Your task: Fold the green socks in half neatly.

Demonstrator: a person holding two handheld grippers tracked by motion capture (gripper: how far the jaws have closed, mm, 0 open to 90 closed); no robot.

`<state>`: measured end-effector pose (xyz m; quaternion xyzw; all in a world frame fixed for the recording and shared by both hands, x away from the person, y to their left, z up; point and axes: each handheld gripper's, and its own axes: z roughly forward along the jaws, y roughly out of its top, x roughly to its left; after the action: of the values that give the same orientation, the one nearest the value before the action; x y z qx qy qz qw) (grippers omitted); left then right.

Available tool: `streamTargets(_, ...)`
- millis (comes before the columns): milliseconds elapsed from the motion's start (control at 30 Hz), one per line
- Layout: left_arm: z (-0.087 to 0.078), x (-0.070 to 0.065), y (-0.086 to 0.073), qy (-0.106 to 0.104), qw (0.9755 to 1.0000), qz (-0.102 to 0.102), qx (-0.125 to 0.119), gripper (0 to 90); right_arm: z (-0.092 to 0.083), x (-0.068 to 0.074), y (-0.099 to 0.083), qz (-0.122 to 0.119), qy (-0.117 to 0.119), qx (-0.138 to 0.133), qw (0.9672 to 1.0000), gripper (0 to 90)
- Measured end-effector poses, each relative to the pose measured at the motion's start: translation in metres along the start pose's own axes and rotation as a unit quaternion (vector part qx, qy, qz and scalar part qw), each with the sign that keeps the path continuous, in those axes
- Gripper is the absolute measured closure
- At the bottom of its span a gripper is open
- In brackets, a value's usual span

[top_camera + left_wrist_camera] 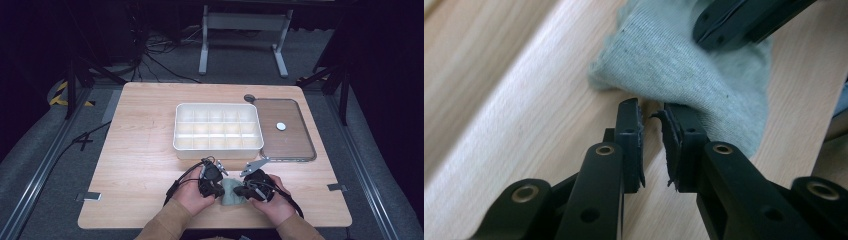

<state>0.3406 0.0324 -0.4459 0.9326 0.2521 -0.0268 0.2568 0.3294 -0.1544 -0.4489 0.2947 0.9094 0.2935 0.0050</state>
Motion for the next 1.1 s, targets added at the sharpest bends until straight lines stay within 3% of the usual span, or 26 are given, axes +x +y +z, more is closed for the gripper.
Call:
streamTargets(100, -0.001, -0.004, 0.002, 0.004, 0.9997, 0.016, -0.015, 76.0, 0.002, 0.001, 0.000, 0.003, 0.008, -0.002, 1.0000, 89.9)
streamTargets(233, -0.002, -0.009, 0.005, 0.024, 0.9990, 0.033, -0.015, 76.0, 0.004, 0.001, 0.000, 0.010, 0.008, -0.007, 0.9999, 90.0)
streamTargets(400, -0.006, -0.010, 0.004, 0.009, 0.9986, 0.044, -0.026, 72.2, 0.004, -0.005, -0.002, 0.023, 0.023, -0.014, 0.9994, 89.9)
streamTargets(433, -0.007, -0.011, 0.004, 0.007, 0.9983, 0.054, -0.022, 69.9, 0.004, -0.005, -0.002, 0.025, 0.023, -0.014, 0.9993, 90.0)
streamTargets(500, -0.005, -0.013, 0.004, 0.026, 0.9957, 0.089, -0.007, 64.7, 0.004, -0.005, -0.002, 0.029, 0.026, -0.014, 0.9991, 90.0)
streamTargets(633, 0.000, -0.019, 0.005, 0.047, 0.9931, 0.107, 0.001, 63.8, 0.006, -0.002, -0.002, 0.027, 0.020, -0.015, 0.9993, 90.0)
streamTargets(867, -0.004, -0.017, 0.004, 0.041, 0.9940, 0.101, -0.007, 60.0, 0.004, -0.002, -0.002, 0.027, 0.020, -0.017, 0.9993, 89.7)
streamTargets(1000, -0.001, -0.020, 0.006, 0.050, 0.9921, 0.115, -0.004, 59.5, 0.006, -0.001, -0.001, 0.030, 0.018, -0.016, 0.9993, 89.9)
streamTargets(1100, -0.004, -0.016, 0.005, 0.042, 0.9937, 0.104, -0.004, 58.2, 0.004, -0.002, -0.002, 0.030, 0.020, -0.016, 0.9992, 89.4)
